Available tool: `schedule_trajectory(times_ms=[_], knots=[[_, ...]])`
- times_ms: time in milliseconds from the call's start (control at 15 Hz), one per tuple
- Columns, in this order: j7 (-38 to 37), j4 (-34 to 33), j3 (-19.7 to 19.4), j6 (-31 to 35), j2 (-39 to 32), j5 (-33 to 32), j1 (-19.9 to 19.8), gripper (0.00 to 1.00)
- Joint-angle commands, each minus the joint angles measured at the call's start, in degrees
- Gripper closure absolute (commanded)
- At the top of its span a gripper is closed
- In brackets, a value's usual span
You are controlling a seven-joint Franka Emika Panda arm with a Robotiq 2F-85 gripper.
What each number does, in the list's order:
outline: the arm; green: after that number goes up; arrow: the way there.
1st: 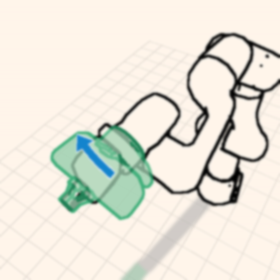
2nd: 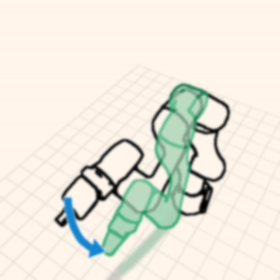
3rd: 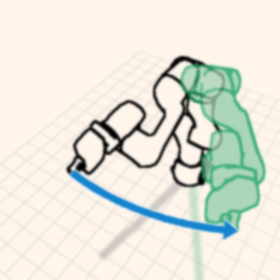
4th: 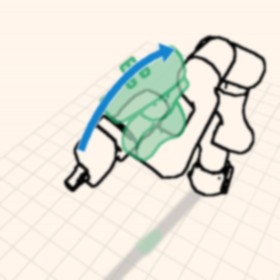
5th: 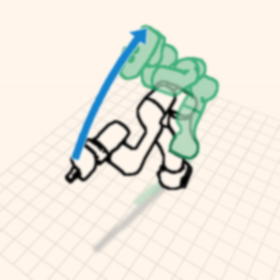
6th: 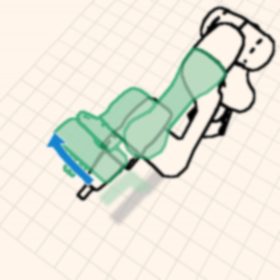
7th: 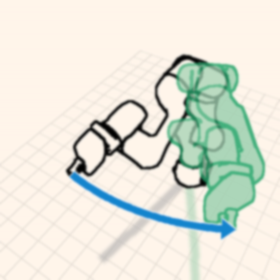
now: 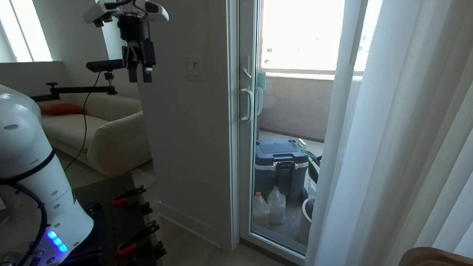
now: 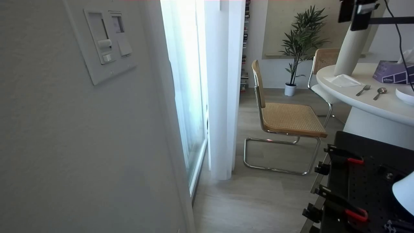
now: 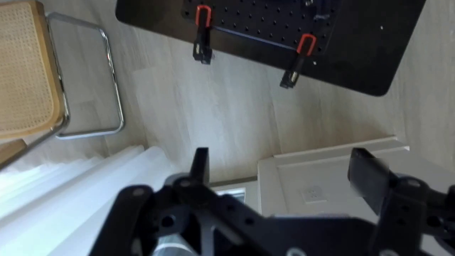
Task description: Turn on the left light switch
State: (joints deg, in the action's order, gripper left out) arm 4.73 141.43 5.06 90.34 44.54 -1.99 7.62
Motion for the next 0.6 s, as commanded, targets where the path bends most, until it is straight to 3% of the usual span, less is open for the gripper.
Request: schedule_trajectory(times_ms=[0, 533], knots=[[-2.99, 1.92, 2.78, 10.10, -1.50, 3.30, 2.02, 0.00], [-4.20, 2.90, 7.03, 29.48, -7.53, 6.73, 6.07, 0.00]])
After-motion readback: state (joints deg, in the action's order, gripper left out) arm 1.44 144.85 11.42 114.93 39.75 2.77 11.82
